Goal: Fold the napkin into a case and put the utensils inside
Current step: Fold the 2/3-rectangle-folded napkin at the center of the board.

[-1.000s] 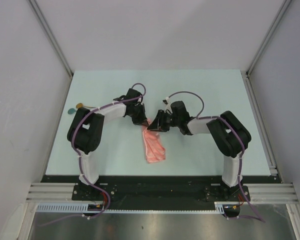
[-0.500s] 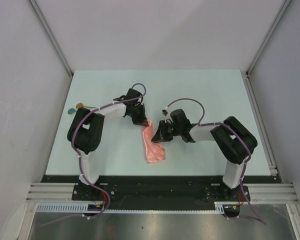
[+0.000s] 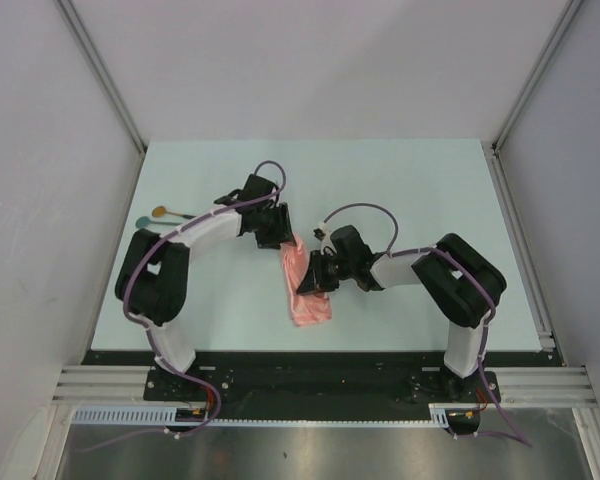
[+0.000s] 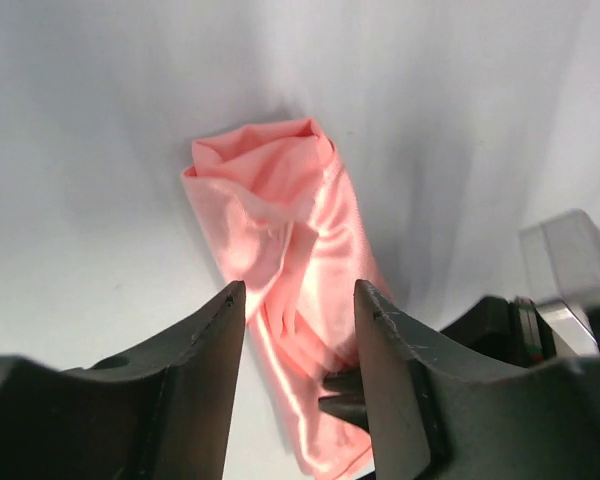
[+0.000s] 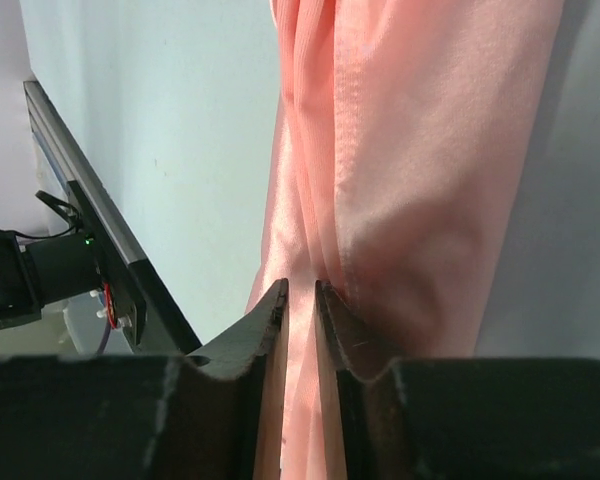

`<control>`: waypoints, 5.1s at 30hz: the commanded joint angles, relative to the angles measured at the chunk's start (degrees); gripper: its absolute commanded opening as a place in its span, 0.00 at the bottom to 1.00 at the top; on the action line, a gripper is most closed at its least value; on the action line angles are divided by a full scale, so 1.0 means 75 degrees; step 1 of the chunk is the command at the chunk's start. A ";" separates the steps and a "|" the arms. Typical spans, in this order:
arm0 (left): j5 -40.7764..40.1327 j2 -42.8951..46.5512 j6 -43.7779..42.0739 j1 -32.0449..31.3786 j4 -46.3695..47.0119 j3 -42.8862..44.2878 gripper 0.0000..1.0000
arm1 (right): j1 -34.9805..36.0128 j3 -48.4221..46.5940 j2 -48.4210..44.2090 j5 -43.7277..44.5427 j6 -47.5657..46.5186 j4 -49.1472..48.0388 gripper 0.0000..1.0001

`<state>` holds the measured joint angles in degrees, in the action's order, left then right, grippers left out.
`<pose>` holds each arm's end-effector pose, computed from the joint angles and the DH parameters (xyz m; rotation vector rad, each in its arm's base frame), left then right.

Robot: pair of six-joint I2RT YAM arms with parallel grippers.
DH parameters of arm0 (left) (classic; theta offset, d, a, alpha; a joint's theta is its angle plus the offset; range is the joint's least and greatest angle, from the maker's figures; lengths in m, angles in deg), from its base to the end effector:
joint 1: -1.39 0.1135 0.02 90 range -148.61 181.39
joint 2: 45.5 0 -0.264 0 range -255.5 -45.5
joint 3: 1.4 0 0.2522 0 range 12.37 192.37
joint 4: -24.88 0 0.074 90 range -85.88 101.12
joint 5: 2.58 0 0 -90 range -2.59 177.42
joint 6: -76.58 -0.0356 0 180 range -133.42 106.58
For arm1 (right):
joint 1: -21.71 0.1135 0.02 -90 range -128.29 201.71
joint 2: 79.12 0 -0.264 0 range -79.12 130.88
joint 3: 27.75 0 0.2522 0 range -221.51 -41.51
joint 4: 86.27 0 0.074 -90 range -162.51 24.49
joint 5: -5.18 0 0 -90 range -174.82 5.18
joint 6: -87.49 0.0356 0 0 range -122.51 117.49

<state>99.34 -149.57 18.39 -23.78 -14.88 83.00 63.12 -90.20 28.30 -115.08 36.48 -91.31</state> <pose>0.3381 -0.1670 0.1910 -0.0797 2.7071 -0.6013 0.2565 0.2501 0.1199 -0.3684 2.4925 1.2698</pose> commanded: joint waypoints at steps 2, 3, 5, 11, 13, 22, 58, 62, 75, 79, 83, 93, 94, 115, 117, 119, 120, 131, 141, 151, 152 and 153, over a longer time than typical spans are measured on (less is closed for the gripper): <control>-0.0348 0.1580 -0.0433 -0.0054 -0.0424 -0.0555 0.47 | 0.0127 -0.0713 -0.0856 0.0203 -0.0837 0.1648 0.23; -0.0290 0.1711 -0.0422 -0.0054 -0.0401 -0.0720 0.46 | 0.0162 -0.0820 -0.0962 0.0203 -0.0896 0.1849 0.24; -0.0161 0.1980 -0.0386 -0.0054 -0.0377 -0.1213 0.36 | 0.0174 -0.1135 -0.1196 0.0226 -0.1130 0.2468 0.27; 0.0647 0.2228 -0.0152 -0.0101 0.0173 -0.2338 0.19 | 0.0209 -0.1886 -0.1560 0.0635 -0.2264 0.4671 0.46; 0.0835 0.2158 -0.0105 -0.0125 0.0383 -0.2537 0.17 | 0.0233 -0.2180 -0.1549 0.1138 -0.2618 0.5154 0.55; 0.1351 0.1794 0.0316 -0.0734 0.0911 -0.3041 0.22 | 0.0466 -0.2415 -0.1033 0.2183 -0.3335 0.6270 0.64; 0.1609 0.1794 0.0914 -0.1027 0.1556 -0.3675 0.09 | 0.1827 -0.3540 -0.0224 0.4105 -0.2749 0.7207 0.24; 0.1610 0.1806 0.0938 -0.1027 0.1580 -0.3687 0.08 | 0.1827 -0.3680 -0.0096 0.3415 -0.2503 0.7090 0.23; 0.1470 0.2028 0.0751 -0.1050 0.1300 -0.3722 0.11 | 0.1394 -0.2686 0.0010 0.1961 -0.1108 0.5345 0.29; 0.1352 0.2461 0.0447 -0.0794 0.0796 -0.3523 0.18 | 0.1252 -0.2252 -0.0072 0.1739 -0.1061 0.5005 0.32; 0.1503 0.2719 0.0235 -0.0220 0.0350 -0.3196 0.18 | 0.1241 -0.2052 -0.0037 0.1539 -0.1026 0.4618 0.33; 0.2195 0.1482 0.0563 0.0192 0.0841 -0.1497 0.12 | 0.1182 -0.1736 -0.0095 0.1480 -0.0932 0.4371 0.34; 0.2219 0.1304 0.0563 0.0180 0.0888 -0.1287 0.12 | 0.1159 -0.1700 -0.0142 0.1492 -0.0932 0.4371 0.34; 0.1902 -0.0268 0.0516 -0.0054 0.1310 -0.0653 0.08 | 0.0362 -0.0693 -0.1807 0.0754 -0.0780 0.3635 0.59; 0.1821 -0.0315 0.0493 -0.0089 0.1310 -0.0570 0.08 | 0.0327 -0.0587 -0.1713 0.0532 -0.0698 0.3411 0.59; 0.1622 -0.0338 0.0400 -0.0113 0.1170 -0.0360 0.08 | 0.0303 -0.0540 -0.1467 0.0240 -0.0570 0.3071 0.58; 0.1575 -0.0362 0.0387 -0.0136 0.1135 -0.0289 0.09 | 0.0315 -0.0447 -0.1397 0.0145 -0.0499 0.2931 0.55; 0.1469 -0.0737 0.0328 -0.0136 0.0982 0.0133 0.10 | 0.0116 -0.0200 -0.1712 0.0179 -0.0592 0.2941 0.48; 0.1352 0.0597 -0.0163 -0.0125 0.0128 0.0930 0.45 | -0.0259 -0.0387 -0.1831 0.0215 -0.0920 0.3199 0.55; 0.1375 0.1454 -0.0609 0.0707 -0.0248 -0.0557 0.44 | -0.0119 -0.0564 -0.1244 -0.0406 -0.0569 0.2590 0.40; 0.1375 0.1454 -0.0632 0.0731 -0.0248 -0.0662 0.45 | -0.0038 -0.0552 -0.1209 -0.0418 -0.0487 0.2277 0.39; 0.1387 0.1431 -0.0632 0.0754 -0.0225 -0.0861 0.47 | -0.0013 -0.0540 -0.1197 -0.0442 -0.0487 0.2239 0.38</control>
<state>110.00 -139.26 15.84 -19.50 -14.97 81.01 61.74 -93.17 18.16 -115.91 31.65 -70.07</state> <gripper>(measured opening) 0.445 0.395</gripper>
